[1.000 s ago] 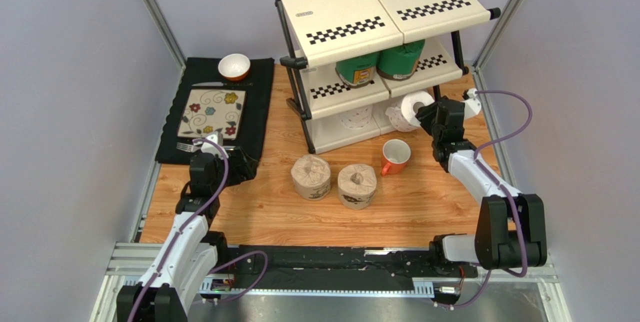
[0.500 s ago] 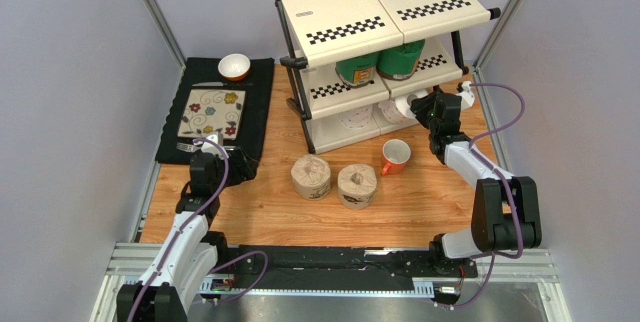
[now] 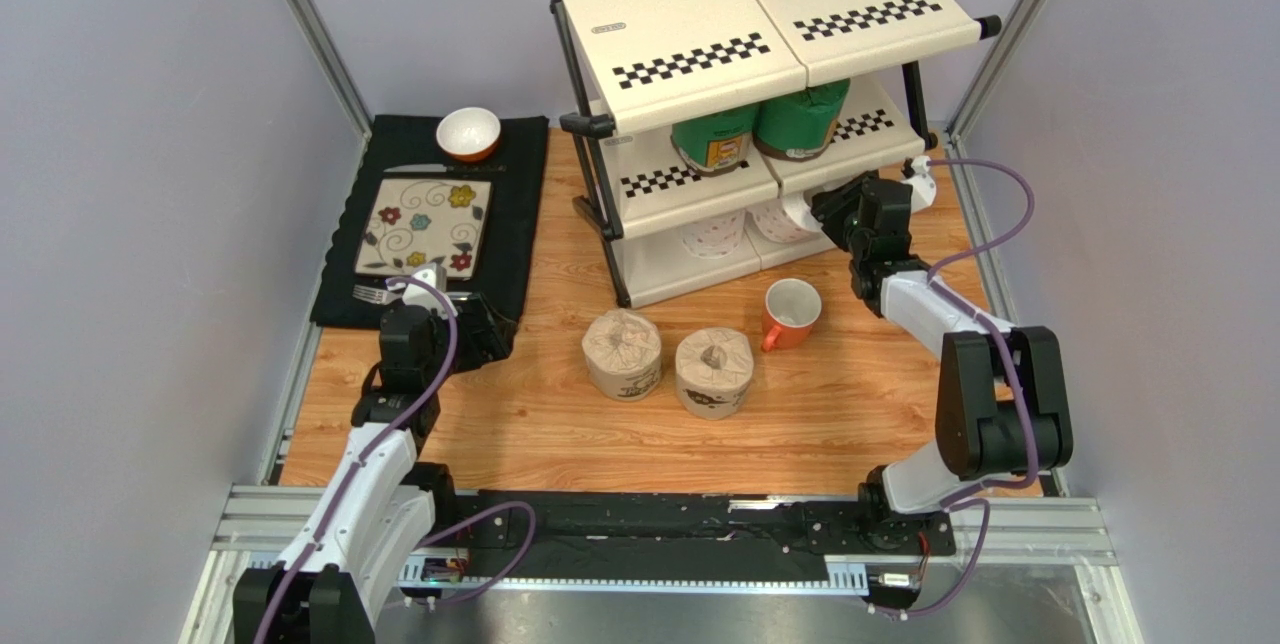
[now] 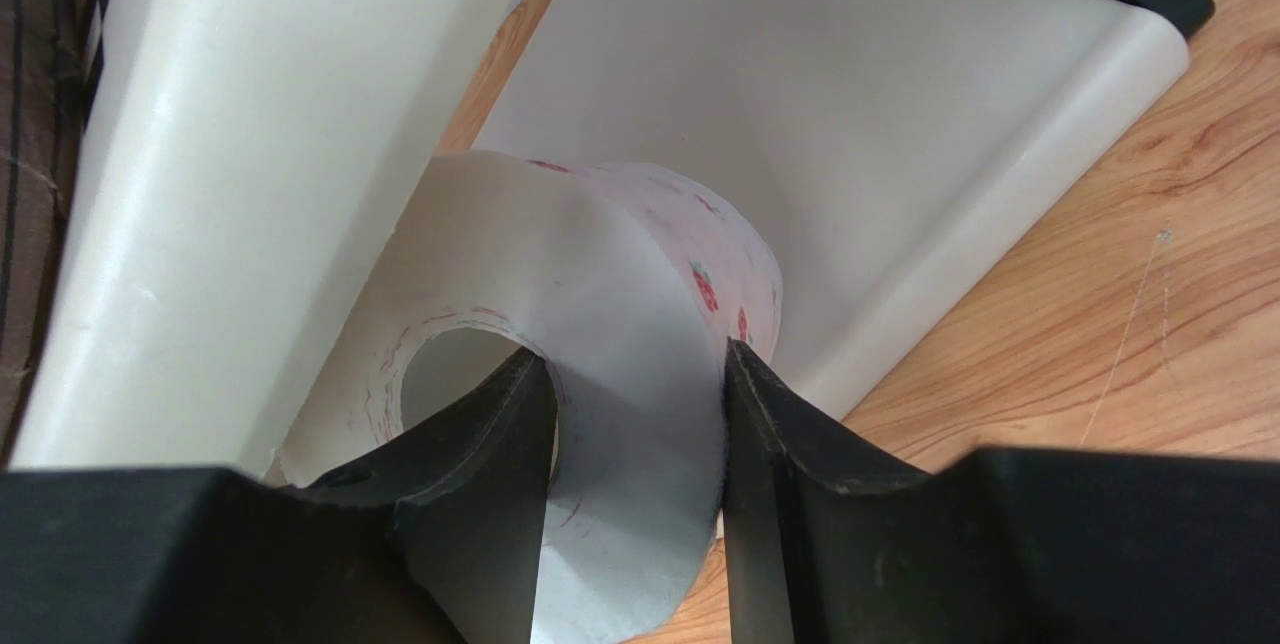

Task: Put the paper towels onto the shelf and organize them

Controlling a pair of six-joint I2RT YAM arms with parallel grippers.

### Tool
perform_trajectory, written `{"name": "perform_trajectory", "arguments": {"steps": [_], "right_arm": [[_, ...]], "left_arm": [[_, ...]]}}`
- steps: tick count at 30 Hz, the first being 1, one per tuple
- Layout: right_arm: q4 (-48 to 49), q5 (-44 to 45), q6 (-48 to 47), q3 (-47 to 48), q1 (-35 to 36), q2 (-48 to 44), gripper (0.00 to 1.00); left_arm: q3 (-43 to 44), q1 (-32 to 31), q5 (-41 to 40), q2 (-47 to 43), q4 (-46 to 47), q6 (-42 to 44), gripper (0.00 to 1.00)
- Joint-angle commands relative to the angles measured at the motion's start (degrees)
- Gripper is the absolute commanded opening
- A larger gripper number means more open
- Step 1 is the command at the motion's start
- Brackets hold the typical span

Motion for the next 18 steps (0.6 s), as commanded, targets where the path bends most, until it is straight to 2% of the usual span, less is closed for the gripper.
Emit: {"name": "perform_trajectory", "arguments": {"steps": [1,18], "right_arm": [[4.6,-0.7,0.9,3.8,0.3,0.3,0.34],[1.9,-1.6,-0.3,5.8,0.5,3.5,0.35]], "left_arm": [[-0.1,0.2,0.5,-0.2,1.8,-0.8,0.92],[-0.3,0.2,0.3,0.0,1.8,-0.7,0.92]]}}
